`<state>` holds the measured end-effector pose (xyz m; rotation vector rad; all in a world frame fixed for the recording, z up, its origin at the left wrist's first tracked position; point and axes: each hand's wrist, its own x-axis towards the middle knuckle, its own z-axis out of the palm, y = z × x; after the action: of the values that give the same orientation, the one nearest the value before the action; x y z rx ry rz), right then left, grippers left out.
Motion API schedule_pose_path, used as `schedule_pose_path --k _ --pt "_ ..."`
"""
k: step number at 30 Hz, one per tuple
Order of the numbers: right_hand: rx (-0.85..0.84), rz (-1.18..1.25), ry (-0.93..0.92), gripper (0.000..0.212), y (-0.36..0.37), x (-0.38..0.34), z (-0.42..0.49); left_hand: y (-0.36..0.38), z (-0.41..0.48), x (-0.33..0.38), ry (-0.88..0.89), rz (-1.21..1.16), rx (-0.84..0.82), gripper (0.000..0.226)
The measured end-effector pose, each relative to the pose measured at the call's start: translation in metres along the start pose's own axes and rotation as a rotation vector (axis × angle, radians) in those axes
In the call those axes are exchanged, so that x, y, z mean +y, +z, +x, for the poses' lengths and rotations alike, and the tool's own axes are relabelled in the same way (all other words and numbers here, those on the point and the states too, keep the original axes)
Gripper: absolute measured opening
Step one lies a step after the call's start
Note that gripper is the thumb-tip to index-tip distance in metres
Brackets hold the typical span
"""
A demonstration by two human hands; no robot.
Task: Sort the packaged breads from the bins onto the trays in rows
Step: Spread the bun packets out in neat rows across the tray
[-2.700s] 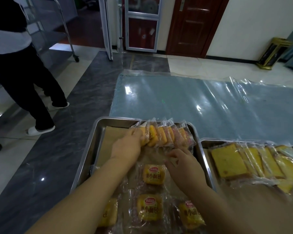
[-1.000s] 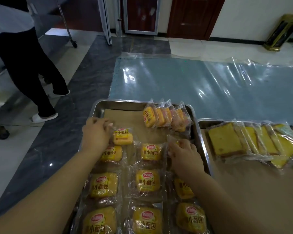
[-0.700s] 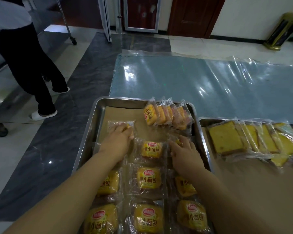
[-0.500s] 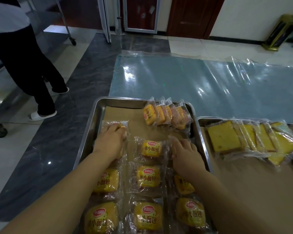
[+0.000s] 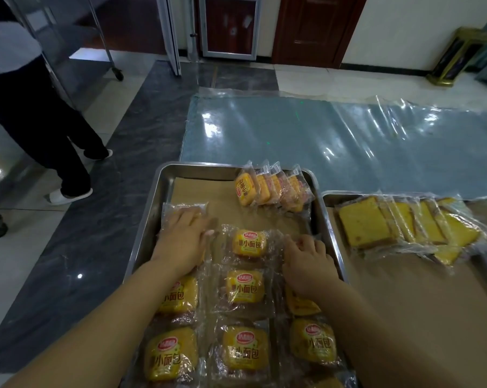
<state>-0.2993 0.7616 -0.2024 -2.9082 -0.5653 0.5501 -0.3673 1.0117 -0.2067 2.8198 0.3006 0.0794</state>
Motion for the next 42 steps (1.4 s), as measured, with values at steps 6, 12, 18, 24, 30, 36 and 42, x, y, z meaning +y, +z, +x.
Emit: schedule_pose_path --k 6,12,18,24,30,36,42 --pt "0.169 0.005 -0.08 0.048 0.0 0.001 0.003 0.013 -0.004 0.045 0.28 -0.114 -0.125 0.045" --pt "0.1 -0.007 -0.058 0.046 0.004 0.01 0.002 0.029 -0.011 0.055 0.254 0.063 -0.282 0.054" --pt "0.02 -0.111 -0.014 0.05 -0.003 0.004 0.001 0.023 -0.017 0.054 0.244 0.002 -0.212 0.048" --pt "0.2 -0.004 -0.006 0.041 -0.035 -0.008 0.014 0.009 0.007 0.049 0.195 -0.1 -0.058 0.041" --pt "0.289 0.227 -0.062 0.043 -0.06 -0.018 0.058 0.003 0.06 0.056 0.076 -0.173 0.017 0.044" --pt "0.177 0.26 -0.017 0.048 -0.061 -0.027 0.094 0.01 0.093 0.07 -0.014 -0.114 -0.054 0.043" --pt "0.193 0.334 0.015 0.009 -0.058 -0.028 0.104 0.016 0.094 0.073 0.018 -0.074 0.001 0.024"
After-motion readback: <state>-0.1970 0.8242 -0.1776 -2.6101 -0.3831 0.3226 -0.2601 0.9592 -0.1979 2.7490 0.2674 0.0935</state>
